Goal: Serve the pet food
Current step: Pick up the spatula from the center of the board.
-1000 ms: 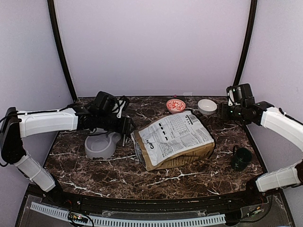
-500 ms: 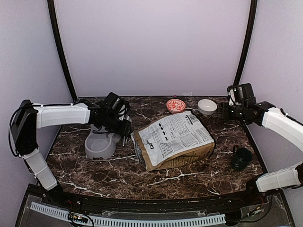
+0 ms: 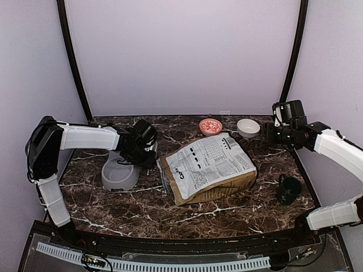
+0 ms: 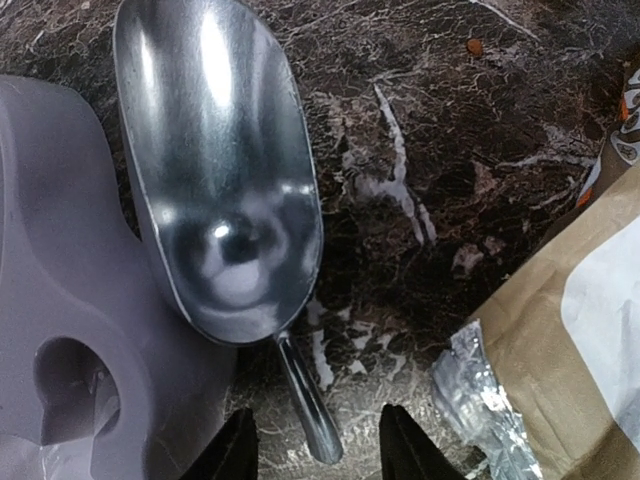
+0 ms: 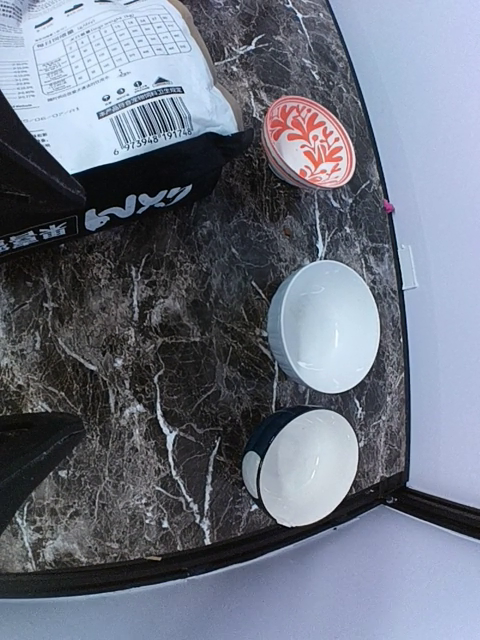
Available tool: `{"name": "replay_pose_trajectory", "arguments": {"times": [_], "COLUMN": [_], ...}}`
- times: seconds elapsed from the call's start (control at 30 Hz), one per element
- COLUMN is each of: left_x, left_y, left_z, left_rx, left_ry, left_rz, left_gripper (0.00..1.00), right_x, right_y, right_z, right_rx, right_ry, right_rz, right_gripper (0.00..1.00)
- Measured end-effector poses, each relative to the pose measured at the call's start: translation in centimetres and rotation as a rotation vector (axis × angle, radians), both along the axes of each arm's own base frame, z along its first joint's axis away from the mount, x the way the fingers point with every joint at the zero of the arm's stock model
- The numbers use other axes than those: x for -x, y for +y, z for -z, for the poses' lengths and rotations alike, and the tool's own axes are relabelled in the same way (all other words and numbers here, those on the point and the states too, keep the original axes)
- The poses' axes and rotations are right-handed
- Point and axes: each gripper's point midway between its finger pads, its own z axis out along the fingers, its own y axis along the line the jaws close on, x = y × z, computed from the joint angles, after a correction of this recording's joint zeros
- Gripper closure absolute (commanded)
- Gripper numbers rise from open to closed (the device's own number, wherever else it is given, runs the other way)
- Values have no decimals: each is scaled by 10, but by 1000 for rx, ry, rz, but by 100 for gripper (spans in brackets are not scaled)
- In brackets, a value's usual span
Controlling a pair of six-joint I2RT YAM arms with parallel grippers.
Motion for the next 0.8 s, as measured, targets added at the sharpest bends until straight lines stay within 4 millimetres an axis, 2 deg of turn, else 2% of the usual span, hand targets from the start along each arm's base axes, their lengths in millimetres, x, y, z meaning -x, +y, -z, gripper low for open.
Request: {"name": "replay_pose_trajectory", "arguments": {"times": [0.27, 0.6, 0.8], "left_x": [-1, -7, -12], "left_y": [1, 4, 2], "left_z": [21, 32, 37], "left_rx": [-34, -58, -57], "left_ry": [31, 22, 4], "left_rz": [-12, -30, -41], "left_gripper": [64, 71, 93], "right_x": [0, 0, 0], "right_y": [0, 1, 1], "right_z": [1, 5, 6], "right_rx": [1, 2, 2], "right_ry": [2, 18, 22], "right_rz": [0, -5, -6], "right_gripper": [31, 31, 31]}}
